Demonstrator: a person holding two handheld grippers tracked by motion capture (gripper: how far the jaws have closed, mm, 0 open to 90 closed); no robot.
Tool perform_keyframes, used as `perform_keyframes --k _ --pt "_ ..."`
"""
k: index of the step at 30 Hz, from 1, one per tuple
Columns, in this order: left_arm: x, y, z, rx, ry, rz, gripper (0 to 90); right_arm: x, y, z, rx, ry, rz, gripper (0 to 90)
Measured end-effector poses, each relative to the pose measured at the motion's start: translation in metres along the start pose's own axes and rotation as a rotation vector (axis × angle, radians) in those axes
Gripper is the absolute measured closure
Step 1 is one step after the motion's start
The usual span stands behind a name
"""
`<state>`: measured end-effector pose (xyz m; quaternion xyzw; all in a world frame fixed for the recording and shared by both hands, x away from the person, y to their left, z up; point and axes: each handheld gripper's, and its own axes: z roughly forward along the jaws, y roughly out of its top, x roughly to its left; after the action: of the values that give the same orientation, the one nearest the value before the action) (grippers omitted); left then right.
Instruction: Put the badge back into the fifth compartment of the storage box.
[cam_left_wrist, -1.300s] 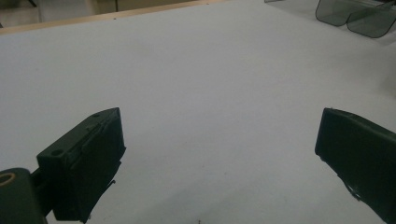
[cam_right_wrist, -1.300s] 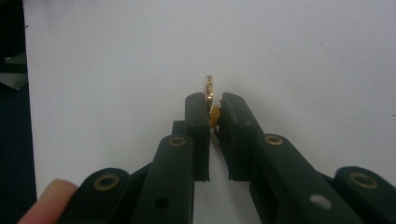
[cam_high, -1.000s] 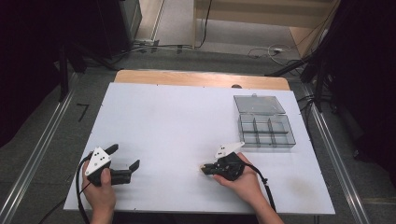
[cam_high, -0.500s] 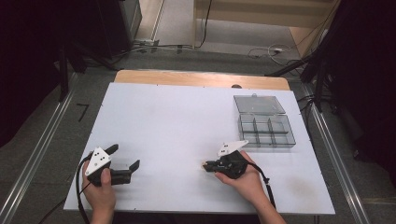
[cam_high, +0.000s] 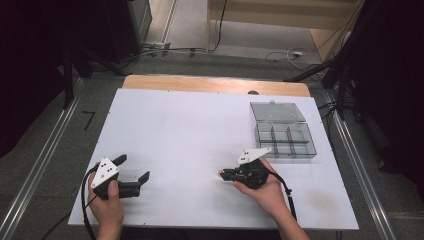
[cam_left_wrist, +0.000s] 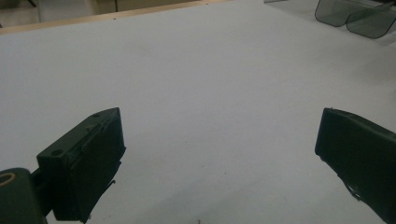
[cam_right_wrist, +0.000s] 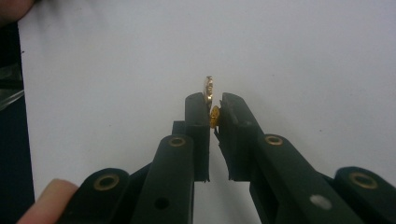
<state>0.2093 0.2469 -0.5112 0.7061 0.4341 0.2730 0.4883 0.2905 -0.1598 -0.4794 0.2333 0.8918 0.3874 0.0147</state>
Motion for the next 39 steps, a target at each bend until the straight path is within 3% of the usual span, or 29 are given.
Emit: perform_keyframes --k 39 --pt "0.0 0.0 0.0 0.001 0.0 0.001 2.0 -0.02 0.002 -0.035 -0.085 -0.069 0.038 80.0"
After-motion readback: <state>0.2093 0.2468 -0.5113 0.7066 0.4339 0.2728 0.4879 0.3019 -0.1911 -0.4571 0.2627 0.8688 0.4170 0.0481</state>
